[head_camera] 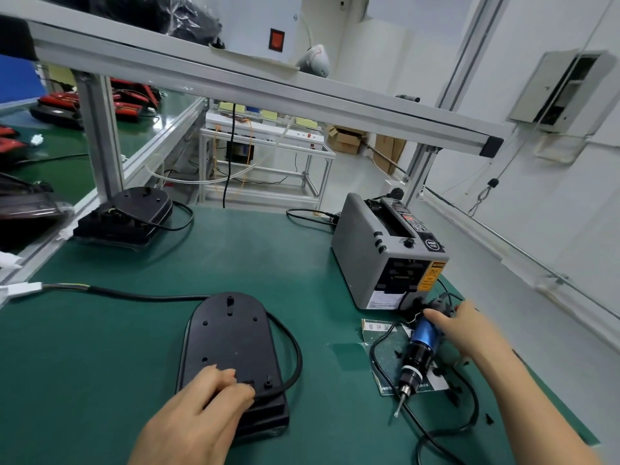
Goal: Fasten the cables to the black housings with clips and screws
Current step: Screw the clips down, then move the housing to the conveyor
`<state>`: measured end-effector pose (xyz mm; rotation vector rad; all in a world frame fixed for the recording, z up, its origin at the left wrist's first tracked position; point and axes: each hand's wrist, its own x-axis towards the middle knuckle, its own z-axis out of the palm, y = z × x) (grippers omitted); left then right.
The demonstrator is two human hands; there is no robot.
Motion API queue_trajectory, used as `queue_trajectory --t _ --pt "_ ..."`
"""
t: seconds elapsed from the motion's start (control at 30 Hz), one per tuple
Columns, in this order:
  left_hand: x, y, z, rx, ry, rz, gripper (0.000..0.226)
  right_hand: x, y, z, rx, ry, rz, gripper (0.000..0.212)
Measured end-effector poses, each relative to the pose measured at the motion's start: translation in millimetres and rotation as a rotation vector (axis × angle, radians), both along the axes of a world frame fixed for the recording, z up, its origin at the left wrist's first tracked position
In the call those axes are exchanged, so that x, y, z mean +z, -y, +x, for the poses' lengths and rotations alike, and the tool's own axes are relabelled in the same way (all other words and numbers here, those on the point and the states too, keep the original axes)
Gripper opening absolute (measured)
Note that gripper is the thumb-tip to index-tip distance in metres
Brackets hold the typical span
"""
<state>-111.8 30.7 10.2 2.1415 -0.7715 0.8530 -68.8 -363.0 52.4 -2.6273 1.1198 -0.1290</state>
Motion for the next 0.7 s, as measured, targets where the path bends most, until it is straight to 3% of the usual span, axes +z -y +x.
queue_trajectory --t 0.13,0.23,0.33,0.43,0.57,0.7 --pt "0.4 2.2 -1.0 0.041 -0.024 -0.005 0.027 4.5 -8.7 5.5 0.047 0.109 -0.052 0.032" --pt "0.9 3.6 -1.8 0.047 -0.022 -0.018 0.026 9.5 -20.5 14.5 0.144 0.325 0.034 0.009" --pt "1.2 3.1 -1.4 0.055 0.000 -0.021 0.020 14.9 -35.0 23.2 0.148 0.572 0.374 0.012" --pt "0.9 3.9 -0.5 0.086 0.014 -0.022 0.027 15.3 -39.0 29.2 0.045 0.635 0.597 0.007" --pt "-0.9 4.9 0.0 0.070 0.016 -0.063 0.016 14.8 -36.8 33.4 0.000 0.676 0.738 0.010" --pt "-4.0 3.6 -0.1 0.066 -0.004 -0.069 0.009 16.8 -38.9 37.4 -0.012 0.689 0.748 0.021"
